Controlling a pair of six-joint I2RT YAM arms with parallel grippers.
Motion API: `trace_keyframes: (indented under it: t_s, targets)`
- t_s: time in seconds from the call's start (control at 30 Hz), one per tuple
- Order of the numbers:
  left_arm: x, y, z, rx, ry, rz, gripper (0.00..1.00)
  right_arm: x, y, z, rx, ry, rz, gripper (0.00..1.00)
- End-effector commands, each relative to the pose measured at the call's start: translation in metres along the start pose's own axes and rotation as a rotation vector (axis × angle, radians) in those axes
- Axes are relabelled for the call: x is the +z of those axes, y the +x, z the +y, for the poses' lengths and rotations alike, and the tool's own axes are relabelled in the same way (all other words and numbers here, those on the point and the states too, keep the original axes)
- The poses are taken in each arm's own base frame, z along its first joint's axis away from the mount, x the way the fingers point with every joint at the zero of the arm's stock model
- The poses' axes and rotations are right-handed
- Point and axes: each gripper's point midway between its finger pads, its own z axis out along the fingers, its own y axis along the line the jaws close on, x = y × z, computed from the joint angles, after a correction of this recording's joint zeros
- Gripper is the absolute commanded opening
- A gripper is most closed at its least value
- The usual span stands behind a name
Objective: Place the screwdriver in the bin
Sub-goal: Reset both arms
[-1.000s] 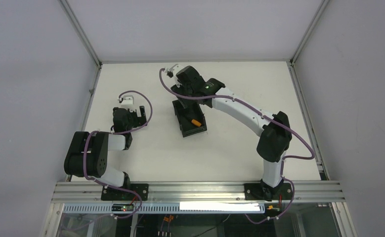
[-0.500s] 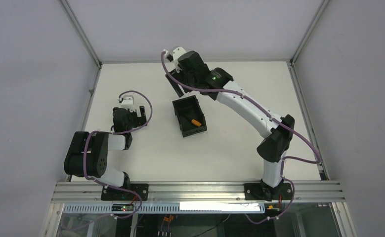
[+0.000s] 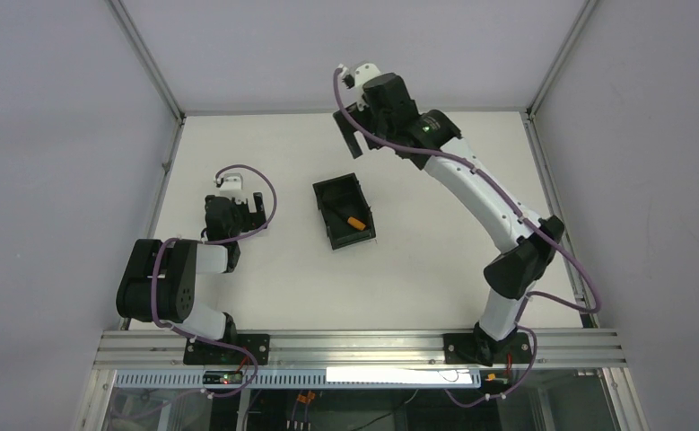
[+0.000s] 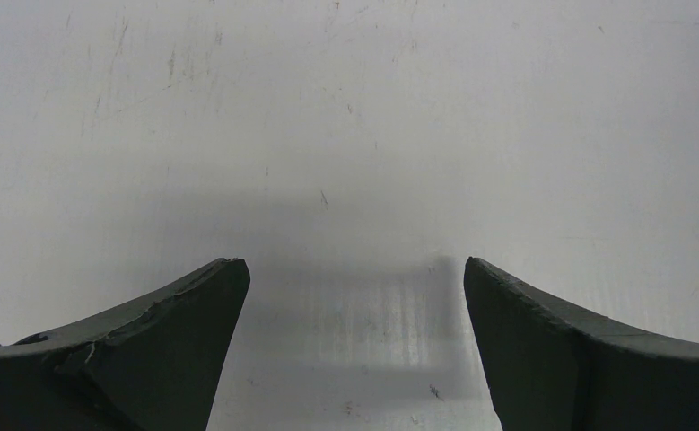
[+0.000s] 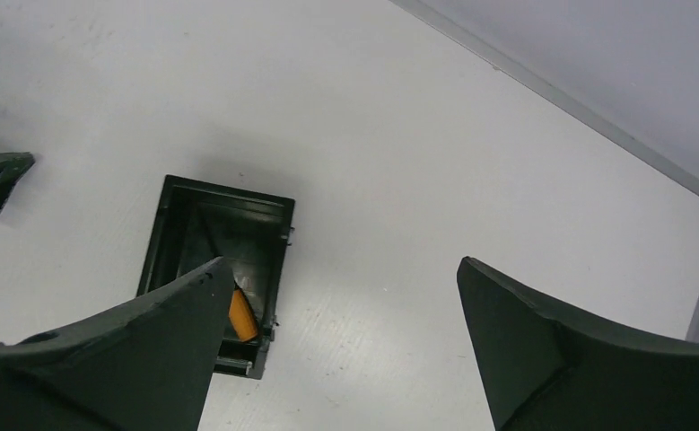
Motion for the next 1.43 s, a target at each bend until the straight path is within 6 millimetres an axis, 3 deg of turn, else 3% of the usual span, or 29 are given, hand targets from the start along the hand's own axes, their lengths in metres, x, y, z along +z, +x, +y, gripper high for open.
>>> trace_keyframes:
  t_s: [0.0, 0.33, 0.8, 1.1, 1.4]
  targets:
    - [0.005, -0.02, -0.002, 0.0, -0.001, -0.055, 0.99, -0.031, -0.01, -0.049, 0.073, 0.069, -0.06, 0.99]
    - [0.005, -0.02, -0.001, 0.0, -0.003, -0.056, 0.99, -0.042, 0.025, -0.14, 0.223, 0.187, -0.011, 0.99]
    - [0.005, -0.02, -0.001, 0.0, -0.003, -0.055, 0.99, -0.063, 0.061, -0.227, 0.412, 0.295, 0.001, 0.99]
    - [0.005, -0.02, -0.001, 0.0, -0.002, -0.055, 0.99, -0.07, 0.07, -0.248, 0.412, 0.36, 0.0, 0.99]
    - [0.005, -0.02, -0.001, 0.0, -0.002, -0.055, 0.99, -0.072, 0.074, -0.253, 0.412, 0.369, 0.003, 0.99]
